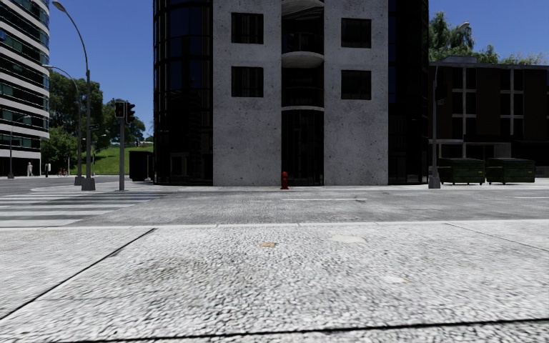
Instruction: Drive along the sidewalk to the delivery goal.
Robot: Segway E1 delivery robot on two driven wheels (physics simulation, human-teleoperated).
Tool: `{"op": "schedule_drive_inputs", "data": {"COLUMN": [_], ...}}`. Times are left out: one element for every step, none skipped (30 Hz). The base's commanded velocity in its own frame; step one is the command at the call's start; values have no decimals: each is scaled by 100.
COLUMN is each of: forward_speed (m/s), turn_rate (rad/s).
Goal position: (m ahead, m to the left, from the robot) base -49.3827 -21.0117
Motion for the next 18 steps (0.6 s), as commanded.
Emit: {"op": "schedule_drive_inputs", "data": {"forward_speed": [0, 0, 0, 0, 0, 0, 0, 0, 0, 0, 0, 0, 0, 0, 0, 0, 0, 0], "turn_rate": [0, 0, 0, 0, 0, 0, 0, 0, 0, 0, 0, 0, 0, 0, 0, 0, 0, 0]}}
